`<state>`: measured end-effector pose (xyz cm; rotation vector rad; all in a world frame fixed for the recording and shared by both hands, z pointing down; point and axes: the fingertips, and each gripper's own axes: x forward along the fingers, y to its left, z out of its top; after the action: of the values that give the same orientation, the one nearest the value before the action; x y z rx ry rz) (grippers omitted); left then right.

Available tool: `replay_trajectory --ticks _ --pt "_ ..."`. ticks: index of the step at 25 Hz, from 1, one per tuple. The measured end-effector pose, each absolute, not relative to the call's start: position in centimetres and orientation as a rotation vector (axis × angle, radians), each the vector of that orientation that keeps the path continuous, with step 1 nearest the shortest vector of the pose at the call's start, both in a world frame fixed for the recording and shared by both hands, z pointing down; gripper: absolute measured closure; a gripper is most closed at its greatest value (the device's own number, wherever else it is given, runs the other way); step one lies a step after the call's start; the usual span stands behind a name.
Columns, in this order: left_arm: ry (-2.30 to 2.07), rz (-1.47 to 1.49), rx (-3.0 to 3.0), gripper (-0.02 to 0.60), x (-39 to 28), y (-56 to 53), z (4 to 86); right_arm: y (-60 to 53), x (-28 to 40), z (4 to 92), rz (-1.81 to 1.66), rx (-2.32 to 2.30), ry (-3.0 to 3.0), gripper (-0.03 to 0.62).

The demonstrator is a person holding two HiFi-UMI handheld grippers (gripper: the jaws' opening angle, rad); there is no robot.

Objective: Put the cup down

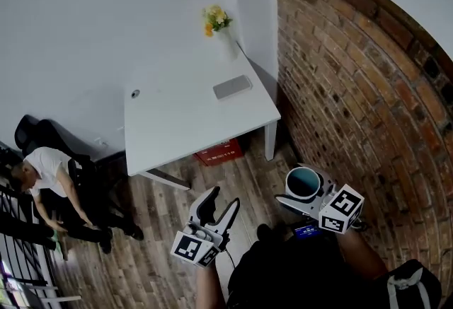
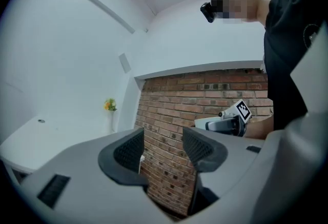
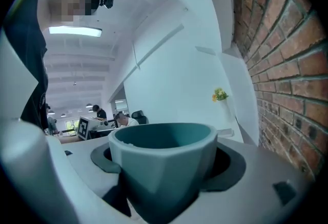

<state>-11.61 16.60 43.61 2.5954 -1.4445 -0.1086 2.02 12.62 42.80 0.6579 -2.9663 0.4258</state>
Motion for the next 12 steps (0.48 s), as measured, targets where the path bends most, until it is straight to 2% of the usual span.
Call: replay_trajectory --ticks 7,12 --pt "-1.399 -0.209 2.553 0.341 -14.2 12.3 43.9 7.5 1.2 43.7 0.507 0.741 -2.929 0.200" --pt "-1.433 -0.177 2.534 0.342 -15.9 8.7 44.5 3.1 0.1 44.2 0.529 0.736 -2.936 0.198"
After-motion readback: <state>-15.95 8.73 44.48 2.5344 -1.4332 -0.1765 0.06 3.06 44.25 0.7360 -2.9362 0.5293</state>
